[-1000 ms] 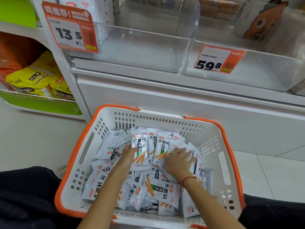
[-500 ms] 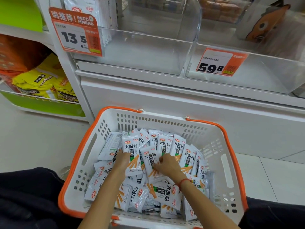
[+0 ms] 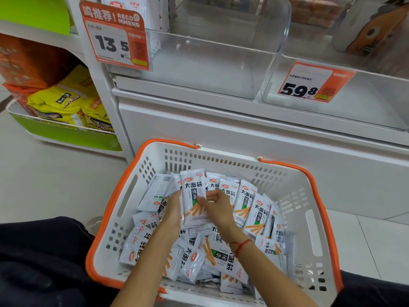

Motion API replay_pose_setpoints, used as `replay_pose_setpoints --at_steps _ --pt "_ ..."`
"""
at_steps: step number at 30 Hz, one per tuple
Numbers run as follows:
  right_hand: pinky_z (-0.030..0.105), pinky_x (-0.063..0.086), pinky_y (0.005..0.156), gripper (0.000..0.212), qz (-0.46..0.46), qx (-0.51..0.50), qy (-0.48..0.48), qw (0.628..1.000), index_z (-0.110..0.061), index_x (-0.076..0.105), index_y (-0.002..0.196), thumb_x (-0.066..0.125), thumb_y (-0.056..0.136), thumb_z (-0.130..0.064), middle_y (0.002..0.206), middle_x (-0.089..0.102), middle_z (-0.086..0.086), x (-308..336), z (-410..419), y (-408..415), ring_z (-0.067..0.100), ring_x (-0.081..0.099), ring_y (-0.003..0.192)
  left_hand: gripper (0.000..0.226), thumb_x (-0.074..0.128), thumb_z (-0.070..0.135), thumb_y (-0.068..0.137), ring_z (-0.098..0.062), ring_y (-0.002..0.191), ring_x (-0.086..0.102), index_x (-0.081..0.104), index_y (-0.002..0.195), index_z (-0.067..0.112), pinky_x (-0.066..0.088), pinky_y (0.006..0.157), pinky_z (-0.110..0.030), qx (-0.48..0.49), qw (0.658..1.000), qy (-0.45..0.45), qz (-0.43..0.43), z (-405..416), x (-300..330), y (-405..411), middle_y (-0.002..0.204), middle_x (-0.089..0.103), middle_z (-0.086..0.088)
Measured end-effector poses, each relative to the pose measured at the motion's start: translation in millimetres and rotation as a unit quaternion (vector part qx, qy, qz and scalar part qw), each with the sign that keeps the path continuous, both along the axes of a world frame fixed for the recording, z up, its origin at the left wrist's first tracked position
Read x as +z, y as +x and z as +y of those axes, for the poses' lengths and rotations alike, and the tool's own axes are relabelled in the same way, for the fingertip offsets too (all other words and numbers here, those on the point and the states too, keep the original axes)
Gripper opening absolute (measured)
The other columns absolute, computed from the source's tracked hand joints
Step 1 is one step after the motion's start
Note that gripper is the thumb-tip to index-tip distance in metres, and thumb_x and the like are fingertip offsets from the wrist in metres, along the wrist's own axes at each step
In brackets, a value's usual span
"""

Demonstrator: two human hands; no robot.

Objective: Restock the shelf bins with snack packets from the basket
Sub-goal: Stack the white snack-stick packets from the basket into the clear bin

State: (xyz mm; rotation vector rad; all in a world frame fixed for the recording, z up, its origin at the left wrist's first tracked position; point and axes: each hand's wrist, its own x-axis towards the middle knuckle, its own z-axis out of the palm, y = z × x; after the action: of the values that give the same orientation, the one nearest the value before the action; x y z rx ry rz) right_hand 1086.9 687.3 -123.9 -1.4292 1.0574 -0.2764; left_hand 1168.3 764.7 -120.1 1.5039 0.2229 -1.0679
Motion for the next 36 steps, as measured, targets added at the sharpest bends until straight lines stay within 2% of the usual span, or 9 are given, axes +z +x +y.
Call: replay_pose_setpoints --at_steps 6,13,16,18,20,25,29,33,36 --pt "0.037 0.048 0.088 0.030 0.044 0.055 -0.134 0.988 -0.018 0.047 0.104 0.069 0.083 -0.022 0.105 0.047 0.002 1 -4 -2 0.021 0.053 0.098 0.042 0.029 0.032 0.103 -0.024 0.080 0.062 0.061 0.115 0.007 0.050 0.068 -0.033 0.026 0.999 -0.032 0.027 -7 4 -8 0.092 0.065 -0.011" --pt "0.018 0.035 0.062 0.007 0.043 0.105 0.074 0.991 -0.023 0.041 0.102 0.046 0.097 -0.025 0.082 0.042 -0.011 -17 -7 6 0.002 0.043 0.072 0.050 0.021 0.040 0.103 -0.023 0.138 0.032 0.027 0.148 0.018 0.027 0.109 -0.037 -0.031 0.999 0.003 -0.037 -12 8 -25 0.151 0.032 -0.007" --pt "0.023 0.046 0.066 0.014 -0.005 0.084 0.070 0.994 -0.015 0.048 0.111 0.049 0.098 -0.019 0.090 0.058 0.001 -17 -11 -1 0.013 0.057 0.077 0.041 0.026 0.035 0.103 -0.030 0.120 0.051 0.060 0.112 0.014 0.044 0.091 -0.035 -0.082 0.981 0.065 -0.166 -5 3 -12 0.121 0.059 -0.009" --pt "0.036 0.053 0.081 0.024 -0.013 0.069 0.092 0.993 -0.009 0.054 0.116 0.054 0.095 -0.023 0.107 0.064 0.014 -15 -17 -1 0.027 0.063 0.092 0.027 0.036 0.023 0.100 -0.032 0.114 0.051 0.061 0.095 0.014 0.045 0.081 -0.033 -0.143 0.904 0.188 -0.355 10 1 9 0.104 0.059 -0.008" --pt "0.041 0.052 0.085 0.033 -0.008 0.028 0.117 0.993 -0.005 0.055 0.116 0.058 0.093 -0.028 0.109 0.063 0.018 -17 -25 1 0.032 0.063 0.095 0.038 0.049 0.016 0.093 -0.028 0.128 0.038 0.048 0.130 0.012 0.039 0.098 -0.037 -0.216 0.783 0.324 -0.485 28 -1 27 0.134 0.045 -0.009" --pt "0.045 0.049 0.087 0.034 -0.007 0.006 0.134 0.991 -0.008 0.054 0.120 0.059 0.093 -0.027 0.105 0.063 0.016 -14 -39 -6 0.030 0.060 0.092 0.045 0.060 0.014 0.086 -0.021 0.119 0.046 0.044 0.128 0.012 0.037 0.097 -0.031 -0.358 0.611 0.467 -0.529 44 -13 39 0.128 0.050 -0.005" --pt "0.029 0.055 0.056 0.044 -0.002 0.010 0.143 0.990 -0.003 0.049 0.128 0.057 0.094 -0.029 0.087 0.055 0.001 -22 -40 -12 0.024 0.058 0.080 0.017 0.053 0.014 0.093 -0.018 0.100 0.057 0.060 0.107 0.018 0.040 0.086 -0.030 -0.262 0.639 0.404 -0.600 51 -10 40 0.108 0.064 0.001" --pt "0.041 0.049 0.088 0.034 -0.020 -0.013 0.154 0.988 -0.007 0.046 0.127 0.054 0.096 -0.019 0.110 0.055 0.010 -18 -40 -13 0.028 0.055 0.101 0.014 0.054 0.026 0.094 -0.022 0.095 0.058 0.063 0.100 0.017 0.040 0.081 -0.030 -0.124 0.689 0.228 -0.677 41 33 37 0.100 0.067 -0.001" --pt "0.029 0.045 0.077 0.057 -0.034 -0.003 0.148 0.988 -0.011 0.027 0.145 0.054 0.096 -0.021 0.125 0.049 0.010 -16 -45 -15 0.024 0.051 0.101 0.013 0.051 0.033 0.096 -0.013 0.087 0.057 0.058 0.103 0.025 0.040 0.066 -0.025 -0.144 0.770 0.140 -0.606 39 70 47 0.099 0.065 0.008"
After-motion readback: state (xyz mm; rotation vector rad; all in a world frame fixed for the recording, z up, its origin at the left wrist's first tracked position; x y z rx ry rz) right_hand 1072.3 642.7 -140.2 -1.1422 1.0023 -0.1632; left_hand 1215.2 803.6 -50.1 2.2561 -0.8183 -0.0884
